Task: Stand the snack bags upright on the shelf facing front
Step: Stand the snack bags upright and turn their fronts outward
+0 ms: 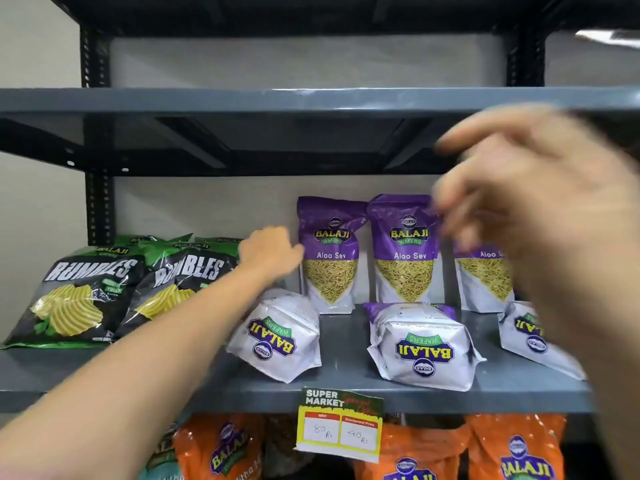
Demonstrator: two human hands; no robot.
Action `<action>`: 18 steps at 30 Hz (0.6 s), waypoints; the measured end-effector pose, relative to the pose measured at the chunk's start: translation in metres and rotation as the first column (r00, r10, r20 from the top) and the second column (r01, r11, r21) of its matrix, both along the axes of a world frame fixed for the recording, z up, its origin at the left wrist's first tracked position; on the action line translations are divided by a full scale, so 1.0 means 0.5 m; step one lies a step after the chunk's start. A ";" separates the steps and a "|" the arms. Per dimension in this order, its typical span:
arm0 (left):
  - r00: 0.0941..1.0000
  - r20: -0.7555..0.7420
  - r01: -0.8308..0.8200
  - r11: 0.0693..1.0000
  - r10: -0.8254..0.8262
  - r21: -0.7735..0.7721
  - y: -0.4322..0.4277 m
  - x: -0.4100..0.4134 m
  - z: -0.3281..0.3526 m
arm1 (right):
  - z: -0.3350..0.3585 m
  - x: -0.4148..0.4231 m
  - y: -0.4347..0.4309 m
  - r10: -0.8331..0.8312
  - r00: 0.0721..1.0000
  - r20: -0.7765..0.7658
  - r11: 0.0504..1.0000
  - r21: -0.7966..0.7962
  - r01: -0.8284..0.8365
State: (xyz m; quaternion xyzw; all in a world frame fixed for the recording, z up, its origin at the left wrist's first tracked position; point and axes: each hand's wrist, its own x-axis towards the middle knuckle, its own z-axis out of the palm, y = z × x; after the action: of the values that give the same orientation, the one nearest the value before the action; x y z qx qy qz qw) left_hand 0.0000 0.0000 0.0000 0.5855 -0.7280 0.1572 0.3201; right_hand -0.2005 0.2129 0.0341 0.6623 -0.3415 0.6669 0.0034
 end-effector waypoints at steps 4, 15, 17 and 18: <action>0.994 -0.080 -0.023 0.840 0.079 0.542 -0.034 0.071 -0.038 | -0.143 0.140 -0.154 -0.071 0.980 -0.184 0.836 0.526 0.159; 0.748 -0.662 0.498 0.624 0.042 0.602 -0.105 0.072 -0.095 | -0.212 0.181 -0.338 -0.005 1.000 -0.009 0.463 0.886 0.010; 0.676 -0.731 0.531 0.631 0.086 0.566 -0.094 0.081 -0.087 | -0.212 0.176 -0.333 -0.007 0.997 0.079 0.494 0.867 -0.065; 0.640 -0.761 0.548 0.630 0.108 0.550 -0.086 0.084 -0.082 | -0.211 0.175 -0.326 -0.001 0.994 0.108 0.507 0.857 -0.093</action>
State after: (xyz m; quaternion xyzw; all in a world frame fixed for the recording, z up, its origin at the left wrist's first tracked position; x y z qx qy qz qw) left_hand 0.0419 -0.0429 -0.0411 0.5680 -0.6035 -0.4490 0.3340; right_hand -0.1132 0.0497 -0.0713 0.5530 -0.6094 0.4401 -0.3593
